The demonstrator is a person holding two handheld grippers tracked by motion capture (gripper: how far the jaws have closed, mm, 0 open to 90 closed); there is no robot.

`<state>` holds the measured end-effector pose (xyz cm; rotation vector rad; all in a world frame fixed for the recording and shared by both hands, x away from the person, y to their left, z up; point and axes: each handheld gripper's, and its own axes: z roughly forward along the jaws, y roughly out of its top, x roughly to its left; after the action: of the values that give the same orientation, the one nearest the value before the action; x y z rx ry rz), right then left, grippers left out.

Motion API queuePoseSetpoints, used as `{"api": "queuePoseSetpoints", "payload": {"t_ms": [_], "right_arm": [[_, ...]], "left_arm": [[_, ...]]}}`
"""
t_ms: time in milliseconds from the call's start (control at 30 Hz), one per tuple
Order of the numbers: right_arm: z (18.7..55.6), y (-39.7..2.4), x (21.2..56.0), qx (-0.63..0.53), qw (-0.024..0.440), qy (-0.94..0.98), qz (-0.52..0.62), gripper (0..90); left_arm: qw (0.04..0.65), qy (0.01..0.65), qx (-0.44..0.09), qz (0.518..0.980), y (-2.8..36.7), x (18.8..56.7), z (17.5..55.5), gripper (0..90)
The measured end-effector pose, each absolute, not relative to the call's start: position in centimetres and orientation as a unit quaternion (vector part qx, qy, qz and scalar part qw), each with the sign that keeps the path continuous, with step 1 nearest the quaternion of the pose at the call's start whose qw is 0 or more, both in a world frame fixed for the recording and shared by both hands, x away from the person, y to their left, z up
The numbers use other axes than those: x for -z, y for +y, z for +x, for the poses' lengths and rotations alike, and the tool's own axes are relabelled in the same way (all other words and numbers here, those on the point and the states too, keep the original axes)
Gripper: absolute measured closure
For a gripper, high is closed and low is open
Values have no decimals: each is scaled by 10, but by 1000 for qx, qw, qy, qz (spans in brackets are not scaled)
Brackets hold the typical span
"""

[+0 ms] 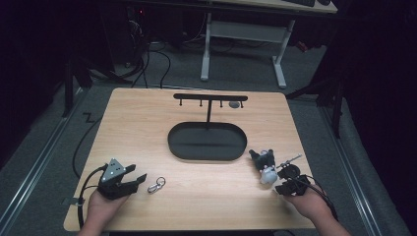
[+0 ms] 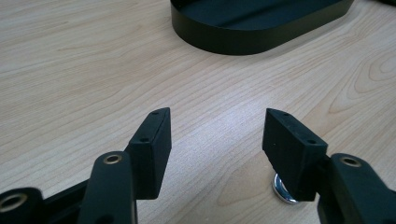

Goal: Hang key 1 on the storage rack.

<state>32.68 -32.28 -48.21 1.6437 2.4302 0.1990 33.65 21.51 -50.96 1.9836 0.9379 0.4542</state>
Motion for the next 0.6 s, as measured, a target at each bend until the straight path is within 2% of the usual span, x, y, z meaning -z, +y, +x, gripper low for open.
{"api": "queuePoseSetpoints", "payload": {"t_ms": [233,300,333,367,400,433,600], "right_arm": [[331,-319,477,-55,79,831,547,649],[333,-319,475,-52,68,829,552,619],[333,-319,474,-53,61,829,554,601],[335,-320,472,-49,49,827,558,521],[335,-320,472,-49,49,827,558,521],[337,-319,470,-48,26,822,566,436],[342,-317,464,-50,22,815,577,330]], "left_arm": [[437,375,-181,797,215,510,336,426],[437,374,-181,797,215,510,336,427],[437,374,-181,798,215,510,336,427],[437,374,-180,798,215,510,336,426],[437,374,-180,798,215,510,336,426],[438,372,-179,799,215,510,336,425],[437,370,-178,800,213,510,336,424]]}}
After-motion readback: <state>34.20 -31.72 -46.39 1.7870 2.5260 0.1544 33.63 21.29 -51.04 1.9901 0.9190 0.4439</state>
